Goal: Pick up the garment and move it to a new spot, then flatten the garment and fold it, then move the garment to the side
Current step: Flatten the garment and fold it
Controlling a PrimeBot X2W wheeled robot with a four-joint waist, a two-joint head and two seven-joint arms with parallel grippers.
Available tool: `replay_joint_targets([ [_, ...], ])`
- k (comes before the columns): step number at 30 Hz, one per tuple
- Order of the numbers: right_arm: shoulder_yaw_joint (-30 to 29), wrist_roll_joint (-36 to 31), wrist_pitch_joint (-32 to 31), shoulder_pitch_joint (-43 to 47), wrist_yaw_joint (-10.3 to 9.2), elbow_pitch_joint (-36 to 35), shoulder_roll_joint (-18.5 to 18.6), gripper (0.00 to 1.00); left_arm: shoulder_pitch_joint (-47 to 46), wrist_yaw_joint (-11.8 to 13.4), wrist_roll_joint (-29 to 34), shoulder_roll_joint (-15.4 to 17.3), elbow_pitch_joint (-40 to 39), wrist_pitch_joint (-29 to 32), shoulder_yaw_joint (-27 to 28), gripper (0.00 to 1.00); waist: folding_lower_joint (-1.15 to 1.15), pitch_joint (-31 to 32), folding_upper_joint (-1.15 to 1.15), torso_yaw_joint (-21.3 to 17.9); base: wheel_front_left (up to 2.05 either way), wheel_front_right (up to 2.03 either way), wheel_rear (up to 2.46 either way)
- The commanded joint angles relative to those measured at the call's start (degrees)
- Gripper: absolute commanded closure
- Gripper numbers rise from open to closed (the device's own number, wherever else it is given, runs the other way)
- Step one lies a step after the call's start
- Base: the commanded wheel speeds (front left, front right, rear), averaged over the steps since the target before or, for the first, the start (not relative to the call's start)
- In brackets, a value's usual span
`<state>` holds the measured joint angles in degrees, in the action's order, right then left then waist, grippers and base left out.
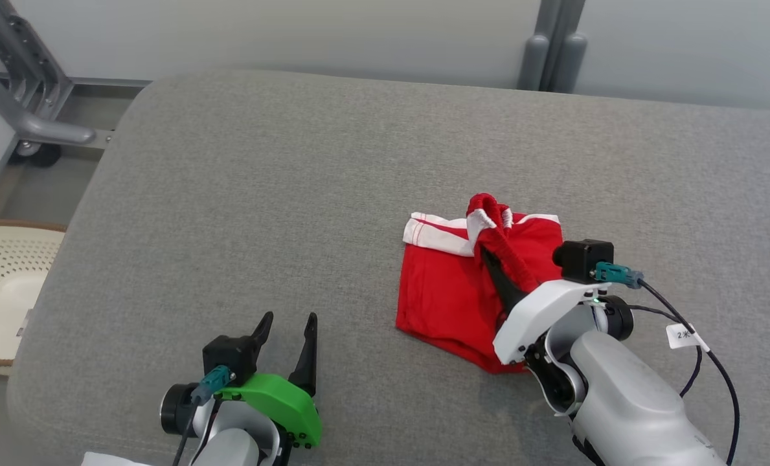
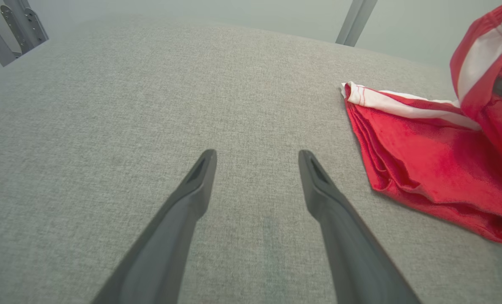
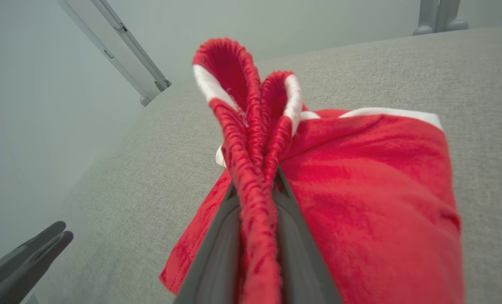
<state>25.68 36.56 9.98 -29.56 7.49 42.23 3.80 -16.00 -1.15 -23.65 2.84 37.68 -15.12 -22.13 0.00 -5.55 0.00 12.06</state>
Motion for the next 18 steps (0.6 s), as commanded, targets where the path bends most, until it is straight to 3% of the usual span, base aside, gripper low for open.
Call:
replay_joint_targets([
  [1,0.24,0.23,0.98,-1.32,-0.02,1.20,-0.11,1.00,0.57,0.29,-0.45,0.16,-0.11,0.02,-0.51,0.00,0.00,-0.13,0.00,3.85,0.00,0.00,0.00],
  [9,0.47,0.33,3.05,-4.55,-0.02,8.14,-0.50,1.00,1.36,1.05,-1.59,0.15,-0.42,0.02,-2.15,0.00,0.00,-0.89,0.00,9.16,0.00,0.00,0.00],
  [11,0.25,0.74,3.66,-5.30,-0.02,9.35,-0.59,0.00,1.46,1.15,-1.53,0.14,-0.90,0.02,-2.37,0.00,0.00,-1.05,0.00,9.67,0.00,0.00,0.00],
  [18,0.21,2.06,4.95,-5.92,-0.02,8.88,-0.69,0.00,2.17,1.85,-0.93,0.14,-1.34,0.03,-1.20,0.00,0.00,-0.86,0.00,8.49,0.00,0.00,0.00],
])
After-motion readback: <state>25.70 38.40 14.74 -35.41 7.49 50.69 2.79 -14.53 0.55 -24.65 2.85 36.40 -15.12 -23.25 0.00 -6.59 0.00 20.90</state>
